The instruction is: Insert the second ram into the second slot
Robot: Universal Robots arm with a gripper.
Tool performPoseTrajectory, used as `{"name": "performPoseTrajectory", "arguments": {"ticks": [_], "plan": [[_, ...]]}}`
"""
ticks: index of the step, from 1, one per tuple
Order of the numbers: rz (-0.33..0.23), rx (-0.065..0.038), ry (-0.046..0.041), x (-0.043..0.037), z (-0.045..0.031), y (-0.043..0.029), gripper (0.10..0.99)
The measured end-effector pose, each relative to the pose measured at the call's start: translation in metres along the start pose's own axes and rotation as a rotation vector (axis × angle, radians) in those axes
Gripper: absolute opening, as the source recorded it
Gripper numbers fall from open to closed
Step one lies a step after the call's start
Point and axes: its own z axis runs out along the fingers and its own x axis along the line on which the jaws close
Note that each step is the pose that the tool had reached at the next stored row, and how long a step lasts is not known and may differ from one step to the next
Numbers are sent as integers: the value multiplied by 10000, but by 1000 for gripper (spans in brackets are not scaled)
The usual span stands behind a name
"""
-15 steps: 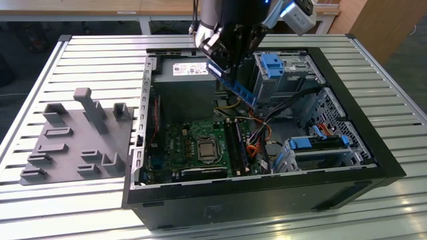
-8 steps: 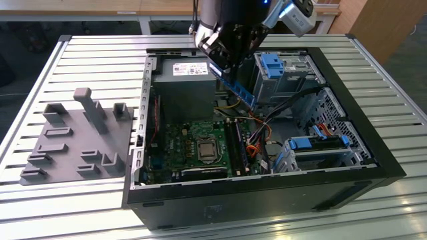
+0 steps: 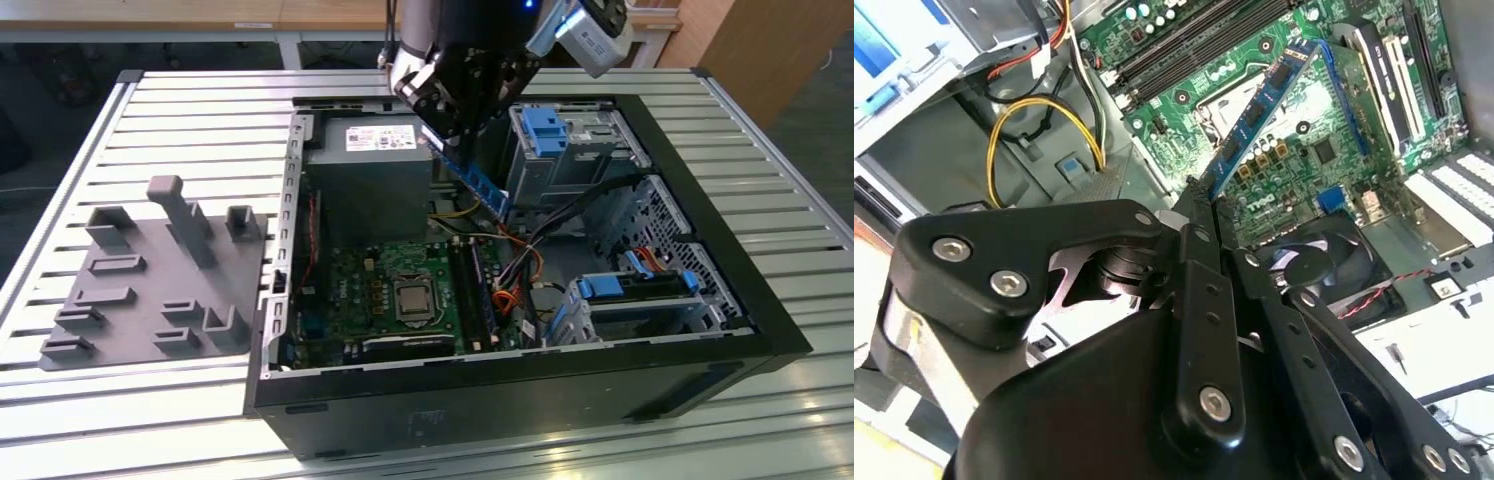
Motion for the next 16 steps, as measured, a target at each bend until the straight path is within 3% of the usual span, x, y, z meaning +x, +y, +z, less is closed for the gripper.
{"name": "performPoseTrajectory", "arguments": {"ticks": [16], "plan": [[1294, -6, -45, 0, 2, 0, 133]]}}
